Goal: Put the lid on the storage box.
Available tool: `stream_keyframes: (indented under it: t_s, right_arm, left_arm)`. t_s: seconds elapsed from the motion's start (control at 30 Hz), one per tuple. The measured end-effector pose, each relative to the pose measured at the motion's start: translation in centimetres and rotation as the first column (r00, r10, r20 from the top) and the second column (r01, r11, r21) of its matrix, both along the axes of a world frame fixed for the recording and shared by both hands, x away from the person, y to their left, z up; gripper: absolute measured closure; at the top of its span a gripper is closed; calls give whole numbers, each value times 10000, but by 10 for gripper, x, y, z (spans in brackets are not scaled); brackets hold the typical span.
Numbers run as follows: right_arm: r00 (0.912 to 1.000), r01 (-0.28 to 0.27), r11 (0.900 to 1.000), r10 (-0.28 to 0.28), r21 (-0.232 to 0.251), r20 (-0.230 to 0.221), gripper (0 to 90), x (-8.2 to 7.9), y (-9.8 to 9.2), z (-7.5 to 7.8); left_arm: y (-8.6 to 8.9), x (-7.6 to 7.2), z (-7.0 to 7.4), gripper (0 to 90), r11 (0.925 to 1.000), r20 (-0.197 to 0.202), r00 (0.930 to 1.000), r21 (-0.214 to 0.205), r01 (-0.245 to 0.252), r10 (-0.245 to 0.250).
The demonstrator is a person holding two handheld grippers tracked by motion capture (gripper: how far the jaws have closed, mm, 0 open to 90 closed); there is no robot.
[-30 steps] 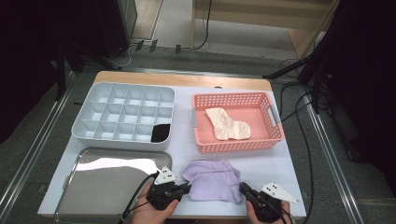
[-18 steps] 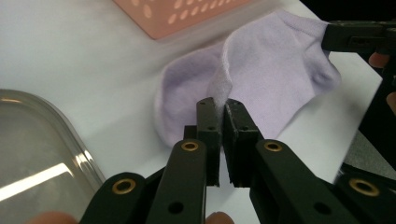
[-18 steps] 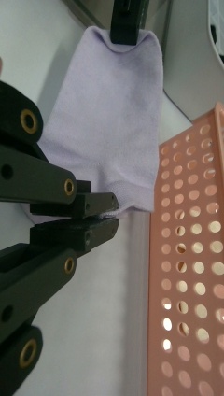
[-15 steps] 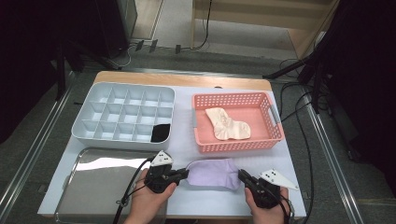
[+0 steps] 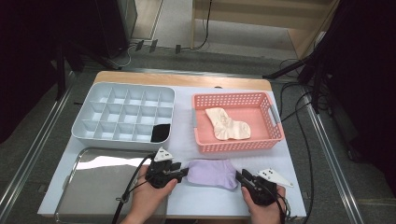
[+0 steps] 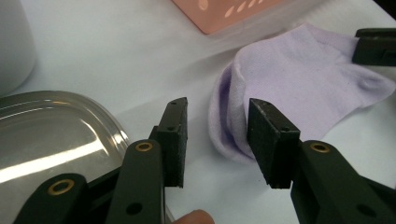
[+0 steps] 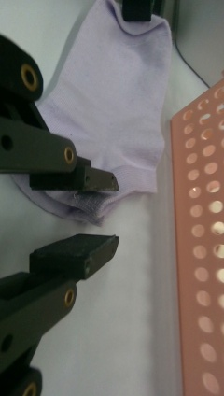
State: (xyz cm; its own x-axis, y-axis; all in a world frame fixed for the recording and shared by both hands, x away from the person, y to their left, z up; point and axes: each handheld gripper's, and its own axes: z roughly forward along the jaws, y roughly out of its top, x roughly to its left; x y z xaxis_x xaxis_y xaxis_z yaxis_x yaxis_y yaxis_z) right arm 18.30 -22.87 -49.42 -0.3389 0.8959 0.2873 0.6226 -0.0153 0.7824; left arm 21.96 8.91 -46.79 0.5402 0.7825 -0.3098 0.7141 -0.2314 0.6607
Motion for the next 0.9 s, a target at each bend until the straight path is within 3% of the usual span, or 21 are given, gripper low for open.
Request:
stream_keyframes:
  t_s: [0.1,0.17,0.23,0.3,0.43,0.57,0.63,0.67,0.7,0.8,0.9]
  right_arm:
    - [9996,-118,9999,117,-41,-258,675,2,4,-4]
    - [9987,-308,9995,307,-34,-397,772,2,8,-3]
    - [9985,-433,9987,425,-257,-334,823,1,12,-2]
    - [9983,-484,9988,480,-115,-341,834,0,12,2]
    - [9997,-242,9995,241,-182,-59,841,-3,5,10]
    - [9995,-205,9991,195,-371,-256,832,2,3,4]
    - [9999,0,9990,-7,-440,-159,756,1,4,3]
    - [9996,269,9988,-266,-418,92,687,-1,4,5]
    - [9981,473,9982,-457,-381,418,675,-2,5,8]
    - [9949,245,9997,-235,-94,978,791,-8,12,21]
    - [9958,-548,9985,545,27,730,892,-9,34,23]
  left_arm:
    - [-6,0,-2,673,9997,-212,9995,114,227,-225]
    - [-8,-1,-4,768,9992,-325,9989,232,332,-324]
    - [-7,-2,-2,839,9985,-427,9977,112,528,-522]
    - [-6,-5,1,856,9976,-509,9963,-52,685,-687]
    - [-3,-11,5,864,9962,-573,9946,-172,856,-864]
    - [-4,-9,-3,856,9969,-620,9950,-88,776,-780]
    - [-3,-11,-3,793,9971,-376,9964,-148,749,-754]
    - [-3,-11,-3,738,9975,-243,9974,-214,670,-675]
    - [-1,-12,-2,704,9973,-203,9978,-372,631,-639]
    - [2,-11,0,682,9969,-66,9984,-561,557,-562]
    - [2,-12,1,701,9959,44,9985,-726,542,-540]
